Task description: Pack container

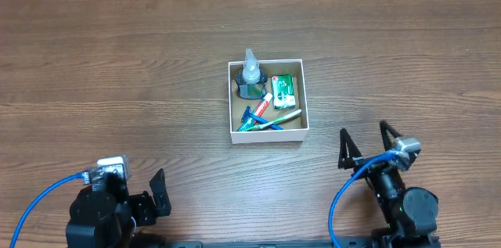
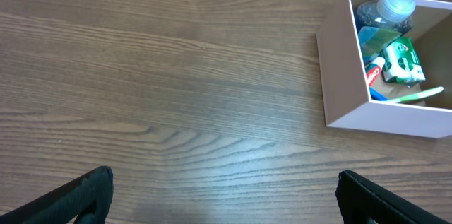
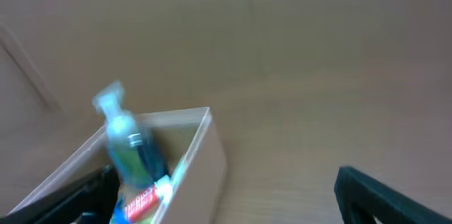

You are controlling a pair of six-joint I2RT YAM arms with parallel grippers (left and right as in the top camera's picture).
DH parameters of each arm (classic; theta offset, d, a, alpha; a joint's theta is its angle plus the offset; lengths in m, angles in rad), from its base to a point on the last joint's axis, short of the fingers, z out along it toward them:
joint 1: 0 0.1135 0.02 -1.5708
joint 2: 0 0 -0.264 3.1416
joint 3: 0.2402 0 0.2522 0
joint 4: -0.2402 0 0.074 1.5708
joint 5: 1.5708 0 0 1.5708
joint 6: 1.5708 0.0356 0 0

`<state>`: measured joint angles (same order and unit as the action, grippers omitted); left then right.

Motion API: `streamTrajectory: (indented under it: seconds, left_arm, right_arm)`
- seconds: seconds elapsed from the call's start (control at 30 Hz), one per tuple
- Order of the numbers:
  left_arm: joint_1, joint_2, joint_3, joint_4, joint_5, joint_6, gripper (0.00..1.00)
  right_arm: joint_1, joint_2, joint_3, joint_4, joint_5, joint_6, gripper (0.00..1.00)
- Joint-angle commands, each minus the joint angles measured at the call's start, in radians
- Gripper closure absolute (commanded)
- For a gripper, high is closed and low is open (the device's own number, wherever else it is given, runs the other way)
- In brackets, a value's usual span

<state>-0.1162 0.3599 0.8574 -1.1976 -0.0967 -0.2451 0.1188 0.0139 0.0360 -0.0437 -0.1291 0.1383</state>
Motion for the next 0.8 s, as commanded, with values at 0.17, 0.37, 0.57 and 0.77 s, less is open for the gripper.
streamTrajectory:
  seconds: [0.17,0.37,0.57,0.77]
  left_arm:
    - [-0.004,-0.003,-0.005,0.002,0.012,-0.018,0.0]
    - [-0.004,-0.003,-0.005,0.002,0.012,-0.018,0.0]
    - [-0.004,-0.003,-0.005,0.002,0.012,-0.018,0.0]
    - [-0.004,-0.003,-0.005,0.002,0.012,-0.018,0.0]
  right_arm:
    - [0.01,-0.011,-0.028,-0.032,0.008,-0.266,0.0]
    - [0.011,-0.011,-0.028,-0.029,0.008,-0.266,0.0]
    - [0.011,-0.011,-0.028,-0.029,0.008,-0.266,0.0]
    - [0.011,-0.011,-0.028,-0.029,0.008,-0.266,0.0]
